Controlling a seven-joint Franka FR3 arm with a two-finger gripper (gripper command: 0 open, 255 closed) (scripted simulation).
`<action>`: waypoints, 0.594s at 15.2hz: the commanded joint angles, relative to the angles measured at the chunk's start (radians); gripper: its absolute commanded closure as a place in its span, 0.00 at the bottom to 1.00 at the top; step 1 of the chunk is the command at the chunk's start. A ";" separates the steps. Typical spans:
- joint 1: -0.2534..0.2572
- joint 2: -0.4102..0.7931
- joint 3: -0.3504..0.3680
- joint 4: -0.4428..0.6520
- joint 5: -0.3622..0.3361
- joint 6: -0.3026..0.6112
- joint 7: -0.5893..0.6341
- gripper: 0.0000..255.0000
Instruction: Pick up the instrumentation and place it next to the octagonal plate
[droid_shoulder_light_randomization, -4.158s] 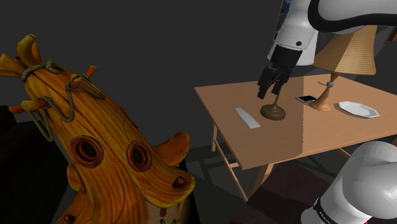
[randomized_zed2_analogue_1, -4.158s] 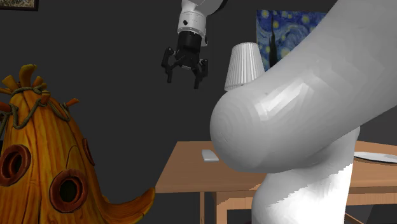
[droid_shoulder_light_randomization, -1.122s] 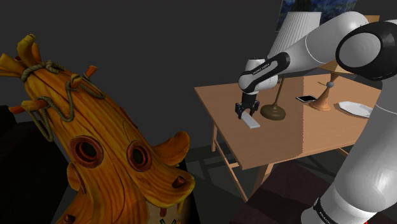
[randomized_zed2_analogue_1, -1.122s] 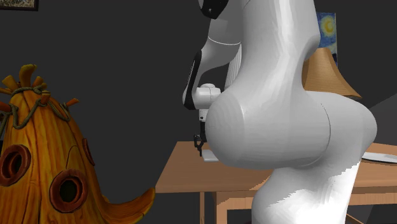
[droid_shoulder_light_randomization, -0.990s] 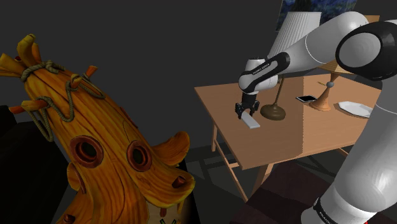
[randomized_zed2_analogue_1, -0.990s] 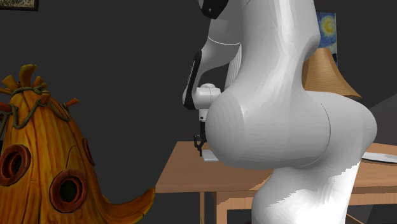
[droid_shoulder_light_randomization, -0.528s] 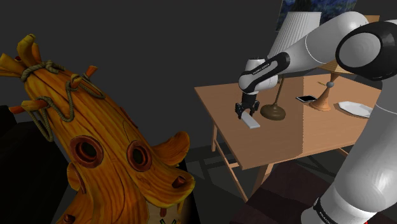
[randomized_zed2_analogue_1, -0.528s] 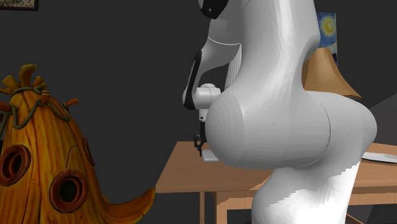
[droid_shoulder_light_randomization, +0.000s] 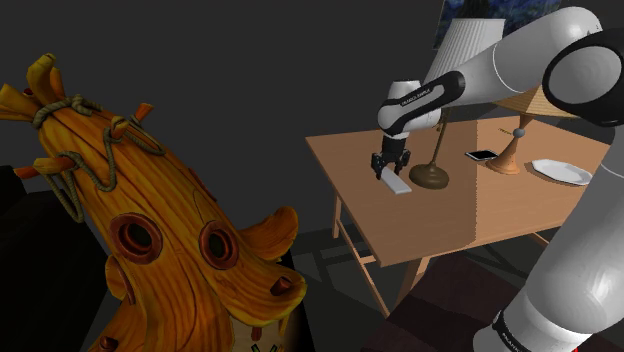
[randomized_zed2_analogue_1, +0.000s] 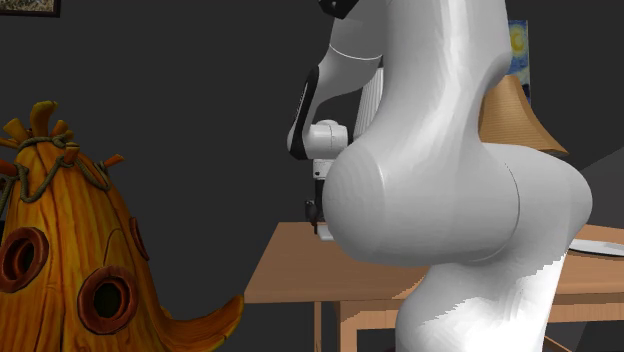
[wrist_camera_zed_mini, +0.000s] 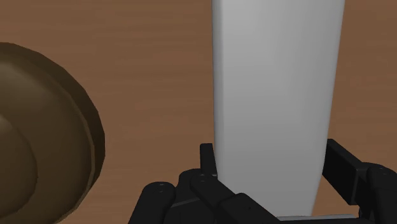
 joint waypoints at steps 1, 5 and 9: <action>0.001 -0.013 0.000 0.017 -0.002 -0.030 0.003 1.00; 0.002 -0.038 0.000 0.043 -0.007 -0.081 0.006 1.00; 0.002 -0.055 0.000 0.066 -0.010 -0.120 0.008 1.00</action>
